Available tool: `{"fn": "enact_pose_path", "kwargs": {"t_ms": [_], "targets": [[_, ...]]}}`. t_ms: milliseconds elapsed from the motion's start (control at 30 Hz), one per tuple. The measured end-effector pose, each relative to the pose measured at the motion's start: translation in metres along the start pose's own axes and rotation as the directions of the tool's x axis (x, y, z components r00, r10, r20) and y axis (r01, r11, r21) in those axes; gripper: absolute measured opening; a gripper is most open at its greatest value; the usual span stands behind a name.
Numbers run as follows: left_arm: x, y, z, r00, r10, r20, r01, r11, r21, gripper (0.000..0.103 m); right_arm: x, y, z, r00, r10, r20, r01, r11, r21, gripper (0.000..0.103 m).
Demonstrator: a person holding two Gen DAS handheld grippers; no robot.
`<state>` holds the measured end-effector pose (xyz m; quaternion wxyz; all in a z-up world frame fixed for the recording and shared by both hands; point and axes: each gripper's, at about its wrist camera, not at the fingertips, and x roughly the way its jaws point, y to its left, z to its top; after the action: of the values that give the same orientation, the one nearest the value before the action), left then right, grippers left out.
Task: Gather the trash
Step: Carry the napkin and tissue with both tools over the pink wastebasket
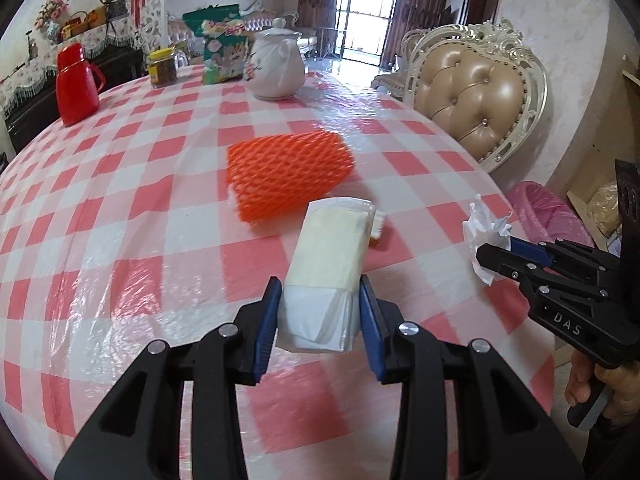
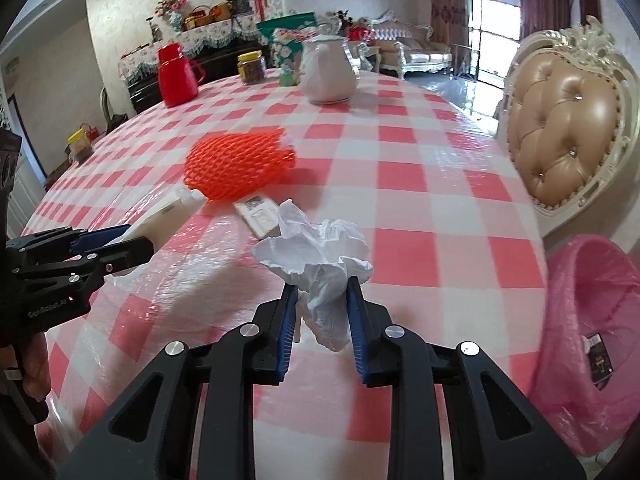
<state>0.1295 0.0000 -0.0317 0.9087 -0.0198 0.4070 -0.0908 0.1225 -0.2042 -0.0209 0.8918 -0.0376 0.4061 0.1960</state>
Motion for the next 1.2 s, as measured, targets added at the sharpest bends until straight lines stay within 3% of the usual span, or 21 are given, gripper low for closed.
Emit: {"fn": "enact_pose_path", "kwargs": {"t_ms": [667, 1200], "targets": [[0.01, -0.117, 0.03, 0.991, -0.128, 0.025, 0.124, 0.985, 0.118, 0.037, -0.055, -0.106, -0.021, 0.989, -0.132, 0.064, 0.122, 0.983, 0.14, 0.025], [0.031, -0.222, 0.053, 0.969, -0.249, 0.008, 0.24, 0.944, 0.227, 0.037, -0.077, -0.183, -0.04, 0.969, -0.238, 0.065, 0.216, 0.947, 0.24, 0.025]]}}
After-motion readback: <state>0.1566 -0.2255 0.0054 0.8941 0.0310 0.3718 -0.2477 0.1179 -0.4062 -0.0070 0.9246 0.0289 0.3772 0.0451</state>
